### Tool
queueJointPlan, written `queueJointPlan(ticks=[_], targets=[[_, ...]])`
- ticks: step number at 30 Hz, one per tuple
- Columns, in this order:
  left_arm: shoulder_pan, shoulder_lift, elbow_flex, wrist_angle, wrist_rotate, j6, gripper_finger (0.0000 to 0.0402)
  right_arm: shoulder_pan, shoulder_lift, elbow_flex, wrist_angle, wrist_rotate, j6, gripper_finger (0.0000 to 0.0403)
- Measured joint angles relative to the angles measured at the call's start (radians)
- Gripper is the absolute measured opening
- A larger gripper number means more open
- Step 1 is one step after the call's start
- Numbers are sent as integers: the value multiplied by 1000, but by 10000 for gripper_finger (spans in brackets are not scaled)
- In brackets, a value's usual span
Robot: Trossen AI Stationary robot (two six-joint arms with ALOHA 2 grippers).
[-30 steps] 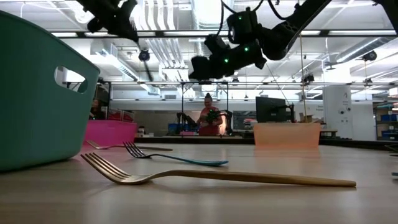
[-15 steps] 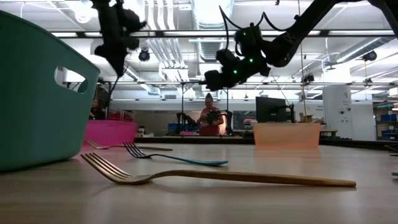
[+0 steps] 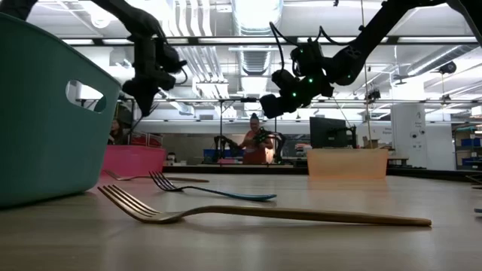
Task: Sort silverware by color (type)
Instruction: Put the black fork into the red bin
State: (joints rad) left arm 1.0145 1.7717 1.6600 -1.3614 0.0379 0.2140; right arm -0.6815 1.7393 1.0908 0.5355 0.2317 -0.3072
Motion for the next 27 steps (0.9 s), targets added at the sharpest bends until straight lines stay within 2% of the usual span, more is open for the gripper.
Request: queueJointPlan(ticks=[10, 27], targets=[[-12, 82, -1, 15, 8, -21, 0, -6, 0, 0, -11, -4, -60, 100], [-12, 86, -1, -3, 8, -13, 0, -13, 0, 0, -7, -4, -60, 98]])
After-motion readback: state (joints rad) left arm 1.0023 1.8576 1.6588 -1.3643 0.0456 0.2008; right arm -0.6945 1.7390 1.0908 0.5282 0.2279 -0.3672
